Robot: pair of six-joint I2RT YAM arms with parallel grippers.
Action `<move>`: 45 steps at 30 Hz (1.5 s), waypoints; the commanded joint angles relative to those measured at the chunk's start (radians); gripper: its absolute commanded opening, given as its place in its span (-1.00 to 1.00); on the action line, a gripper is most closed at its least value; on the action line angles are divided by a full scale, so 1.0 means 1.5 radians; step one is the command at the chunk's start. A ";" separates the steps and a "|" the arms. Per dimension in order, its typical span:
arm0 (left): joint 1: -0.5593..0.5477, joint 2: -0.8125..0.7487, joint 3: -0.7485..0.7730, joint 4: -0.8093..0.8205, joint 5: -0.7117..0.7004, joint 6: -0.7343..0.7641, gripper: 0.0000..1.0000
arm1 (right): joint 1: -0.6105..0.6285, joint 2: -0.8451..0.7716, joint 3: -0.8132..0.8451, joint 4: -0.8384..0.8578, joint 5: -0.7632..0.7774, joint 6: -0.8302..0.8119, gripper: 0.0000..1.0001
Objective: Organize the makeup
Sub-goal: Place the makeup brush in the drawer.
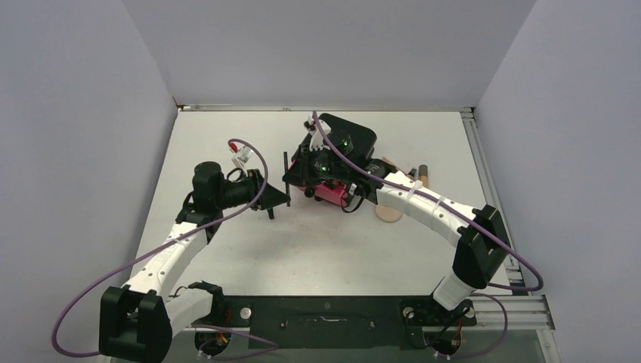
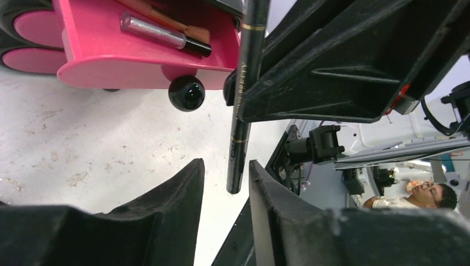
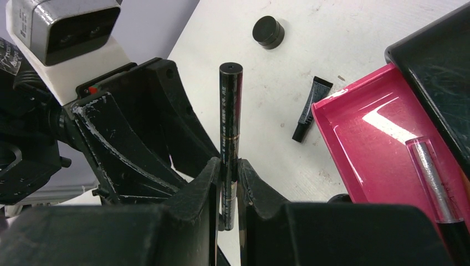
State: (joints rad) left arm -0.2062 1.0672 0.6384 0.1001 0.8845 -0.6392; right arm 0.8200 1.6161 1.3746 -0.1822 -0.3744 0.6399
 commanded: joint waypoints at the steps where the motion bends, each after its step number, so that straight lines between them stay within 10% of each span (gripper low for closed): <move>1: 0.009 -0.014 0.018 -0.011 -0.021 0.014 -0.23 | 0.005 -0.010 0.018 0.030 0.004 -0.003 -0.89; 15: 0.031 -0.092 0.010 -0.045 -0.104 0.046 0.71 | -0.005 -0.022 0.015 0.021 0.035 -0.002 -0.89; 29: 0.034 -0.153 0.021 -0.182 -0.370 0.090 0.85 | -0.031 -0.096 -0.045 0.066 0.120 0.011 -0.89; 45: 0.033 -0.133 0.023 -0.201 -0.398 0.091 0.86 | 0.061 -0.055 0.094 -0.129 0.416 -0.205 -0.89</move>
State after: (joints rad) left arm -0.1616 0.8593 0.6384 -0.2085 0.3031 -0.5152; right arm 0.8192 1.4925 1.3552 -0.2779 0.0143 0.5156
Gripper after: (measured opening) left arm 0.931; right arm 0.105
